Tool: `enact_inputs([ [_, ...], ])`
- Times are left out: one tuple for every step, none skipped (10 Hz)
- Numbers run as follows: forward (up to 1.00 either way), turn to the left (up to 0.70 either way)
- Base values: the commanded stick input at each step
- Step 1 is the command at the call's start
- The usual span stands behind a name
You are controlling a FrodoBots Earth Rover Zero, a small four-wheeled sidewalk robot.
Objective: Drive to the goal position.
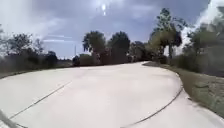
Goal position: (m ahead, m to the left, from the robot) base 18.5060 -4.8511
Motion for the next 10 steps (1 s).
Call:
enact_inputs([
  [0.85, 0.00],
  [0.85, 0.00],
  [0.85, 0.00],
  [0.85, 0.00],
  [0.85, 0.00],
  [0.85, 0.00],
  [0.85, -0.10],
  [0.85, -0.30],
  [0.85, -0.34],
  [0.85, -0.34],
])
